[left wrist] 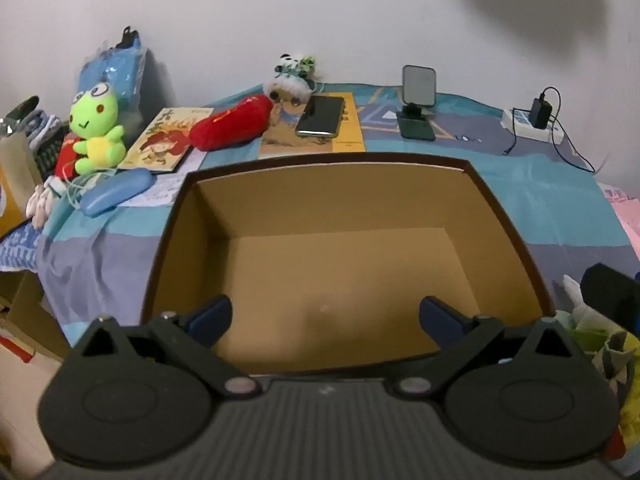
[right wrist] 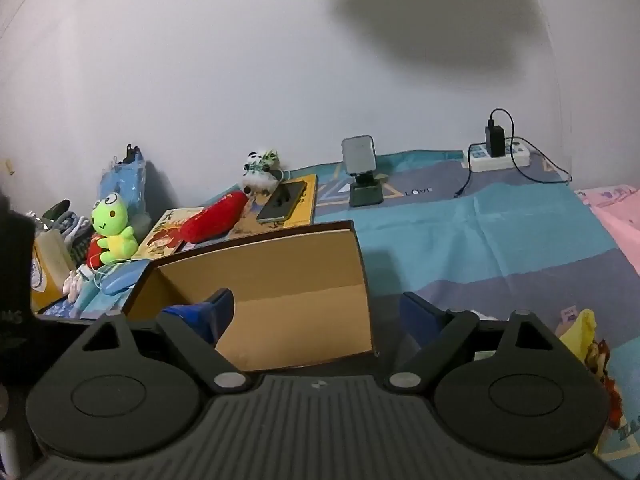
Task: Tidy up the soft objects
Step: 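Move both tools from the cardboard box toward the pile of soft items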
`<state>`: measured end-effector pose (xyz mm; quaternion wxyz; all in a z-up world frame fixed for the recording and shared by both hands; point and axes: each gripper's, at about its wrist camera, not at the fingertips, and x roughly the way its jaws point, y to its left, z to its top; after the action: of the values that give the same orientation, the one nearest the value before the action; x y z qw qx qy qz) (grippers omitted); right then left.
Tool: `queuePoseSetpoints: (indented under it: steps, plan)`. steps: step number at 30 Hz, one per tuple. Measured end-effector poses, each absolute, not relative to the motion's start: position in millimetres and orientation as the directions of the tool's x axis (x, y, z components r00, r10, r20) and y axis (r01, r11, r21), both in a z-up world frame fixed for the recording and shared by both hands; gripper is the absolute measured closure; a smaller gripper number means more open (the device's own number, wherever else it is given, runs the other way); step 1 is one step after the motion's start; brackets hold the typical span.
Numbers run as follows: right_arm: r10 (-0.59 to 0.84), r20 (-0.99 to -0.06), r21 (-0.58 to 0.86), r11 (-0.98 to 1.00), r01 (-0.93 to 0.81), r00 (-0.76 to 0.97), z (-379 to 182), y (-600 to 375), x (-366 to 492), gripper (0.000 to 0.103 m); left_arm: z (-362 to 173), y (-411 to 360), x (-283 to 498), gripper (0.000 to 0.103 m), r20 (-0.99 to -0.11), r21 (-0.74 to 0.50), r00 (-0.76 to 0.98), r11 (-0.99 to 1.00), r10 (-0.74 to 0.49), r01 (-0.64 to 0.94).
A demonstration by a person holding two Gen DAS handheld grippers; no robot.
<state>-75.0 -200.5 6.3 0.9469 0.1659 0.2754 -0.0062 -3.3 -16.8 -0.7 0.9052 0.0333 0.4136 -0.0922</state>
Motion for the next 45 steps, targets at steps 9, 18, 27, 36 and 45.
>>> queuePoseSetpoints:
  steps: [9, 18, 27, 36, 45]
  plan:
    - [0.078, -0.514, 0.294, 0.952, 0.090, 0.854, 11, -215, -92, 0.032, -7, -41, -2, 0.004, -0.733, 0.048, 0.671, 0.976, -0.111, 0.213]
    - [0.119, -0.530, 0.319, 0.945, 0.067, 0.839, 6, -228, -91, 0.040, -11, -49, -1, 0.004, -0.740, 0.065, 0.670, 0.984, -0.062, 0.163]
    - [0.219, -0.530, 0.334, 0.942, -0.036, 0.819, 4, -212, -86, 0.049, -14, -27, -8, 0.004, -0.753, 0.082, 0.658, 0.993, 0.007, 0.083]
    - [0.255, -0.529, 0.385, 0.922, -0.038, 0.809, 0, -199, -86, 0.055, -15, -5, -16, 0.004, -0.762, 0.091, 0.647, 0.994, 0.030, 0.062]
    - [0.203, -0.524, 0.390, 0.921, 0.021, 0.828, -5, -214, -103, 0.059, -18, -15, -30, 0.004, -0.766, 0.087, 0.641, 0.980, -0.048, 0.177]
